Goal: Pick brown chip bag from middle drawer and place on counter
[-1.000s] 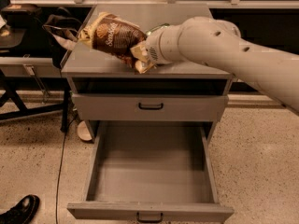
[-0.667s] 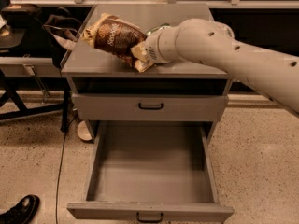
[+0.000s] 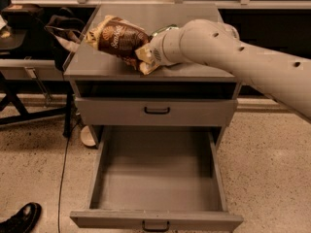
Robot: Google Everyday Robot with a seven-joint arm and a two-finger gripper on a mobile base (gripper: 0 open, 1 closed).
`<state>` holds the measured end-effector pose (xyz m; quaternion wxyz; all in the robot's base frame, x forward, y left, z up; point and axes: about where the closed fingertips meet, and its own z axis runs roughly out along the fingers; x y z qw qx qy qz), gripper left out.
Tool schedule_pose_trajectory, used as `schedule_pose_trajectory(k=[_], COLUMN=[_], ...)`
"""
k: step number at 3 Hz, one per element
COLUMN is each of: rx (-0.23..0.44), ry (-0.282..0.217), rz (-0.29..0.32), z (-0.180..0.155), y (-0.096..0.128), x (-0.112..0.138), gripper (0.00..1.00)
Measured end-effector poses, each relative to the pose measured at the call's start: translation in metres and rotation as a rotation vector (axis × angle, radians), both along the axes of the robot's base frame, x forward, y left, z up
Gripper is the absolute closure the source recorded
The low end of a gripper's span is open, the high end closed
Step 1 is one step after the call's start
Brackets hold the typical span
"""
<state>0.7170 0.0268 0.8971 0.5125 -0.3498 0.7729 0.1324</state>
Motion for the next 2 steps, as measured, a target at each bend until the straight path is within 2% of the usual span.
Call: schedule_pose_trajectory(k=[2], rx=[0.0], ry=[0.0], rz=[0.0], z=[0.0], y=[0.0], x=[0.0], gripper=[0.27])
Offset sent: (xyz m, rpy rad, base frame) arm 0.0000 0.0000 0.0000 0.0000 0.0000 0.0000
